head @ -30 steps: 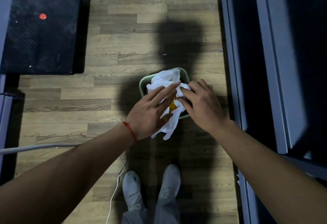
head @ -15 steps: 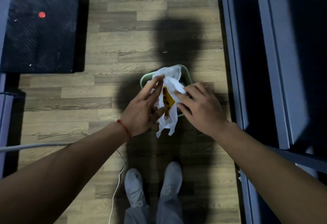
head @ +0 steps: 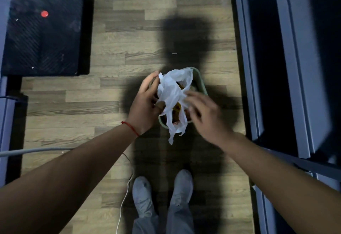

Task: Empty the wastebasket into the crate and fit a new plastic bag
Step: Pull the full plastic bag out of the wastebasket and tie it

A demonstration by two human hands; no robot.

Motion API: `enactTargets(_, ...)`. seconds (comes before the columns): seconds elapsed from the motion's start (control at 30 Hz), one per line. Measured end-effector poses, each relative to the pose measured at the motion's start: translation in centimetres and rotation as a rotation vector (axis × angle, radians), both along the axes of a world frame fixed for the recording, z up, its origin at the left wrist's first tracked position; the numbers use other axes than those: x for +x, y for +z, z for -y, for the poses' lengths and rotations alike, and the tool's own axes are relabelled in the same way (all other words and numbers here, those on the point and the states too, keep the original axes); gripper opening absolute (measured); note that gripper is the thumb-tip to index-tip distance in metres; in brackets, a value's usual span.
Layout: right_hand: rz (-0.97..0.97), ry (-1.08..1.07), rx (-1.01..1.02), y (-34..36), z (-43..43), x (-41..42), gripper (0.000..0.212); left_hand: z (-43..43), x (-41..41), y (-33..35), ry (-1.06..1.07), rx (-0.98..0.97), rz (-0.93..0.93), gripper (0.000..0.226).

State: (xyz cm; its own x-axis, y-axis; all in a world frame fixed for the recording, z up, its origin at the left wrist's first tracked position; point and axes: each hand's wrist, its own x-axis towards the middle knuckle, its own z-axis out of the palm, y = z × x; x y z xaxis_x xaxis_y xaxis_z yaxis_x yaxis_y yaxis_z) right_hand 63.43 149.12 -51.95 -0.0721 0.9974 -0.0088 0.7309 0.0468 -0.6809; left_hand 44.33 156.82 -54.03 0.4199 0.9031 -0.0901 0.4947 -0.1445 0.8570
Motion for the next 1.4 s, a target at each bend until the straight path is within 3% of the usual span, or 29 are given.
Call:
enactTargets(0.1, -0.155, -0.263, -0.365, -1.8, -4.4, 0.8, 0.032, 0.3, -0.3, -1.0, -0.042, 0.070, -0.035, 0.083)
enactTargets(0.17, -0.118, -0.200, -0.575, -3.7, -7.3, 0.8, 0.034, 0.3, -0.2, -2.1, -0.044, 0.111, -0.061, 0.086)
enactTargets(0.23, 0.053, -0.027, -0.675, -5.1, -9.3, 0.6, 0.027, 0.4, 0.1, -3.4, -0.046, 0.119, -0.099, 0.095)
enactTargets(0.33, 0.228, 0.086, -0.670, -6.5, -11.1, 0.0, 0.014, 0.2, 1.0, -4.9, -0.037, 0.096, -0.155, 0.105)
enactTargets(0.43, 0.179, 0.118, -0.714, -7.3, -12.1, 0.0, 0.026, -0.2, 2.0, -5.6, 0.029, 0.054, -0.251, 0.098)
enactTargets(0.53, 0.157, 0.160, -0.795, -7.9, -12.6, 0.6, 0.031, -0.5, 3.2, -6.7, 0.026, 0.137, -0.373, 0.087)
enactTargets(0.67, 0.184, 0.268, -0.917, -7.6, -13.4, 1.1, 0.008, -0.5, 3.9, -8.4, -0.039, 0.230, -0.471, 0.083)
enactTargets(0.73, 0.163, 0.279, -0.982, -7.4, -13.8, 1.5, 0.023, -0.6, 4.1, -8.8, -0.048, 0.258, -0.504, 0.079)
enactTargets(0.97, -0.113, 0.217, -1.056, -8.8, -12.9, 2.3, 0.048, -0.8, 5.1, -10.1, 0.002, 0.255, -0.499, 0.090)
enactTargets(1.07, -0.265, 0.160, -1.098, -9.3, -12.2, 2.0, 0.047, -0.8, 5.6, -10.1, -0.024, 0.298, -0.486, 0.090)
enactTargets(1.17, -0.252, 0.157, -1.081, -9.1, -12.0, 1.9, 0.049, -1.0, 5.2, -10.3, -0.057, 0.331, -0.513, 0.093)
enactTargets(1.4, -0.274, 0.024, -0.998, -9.3, -10.8, 2.8, 0.024, -2.2, 2.5, -8.4, -0.194, 0.274, -0.394, 0.099)
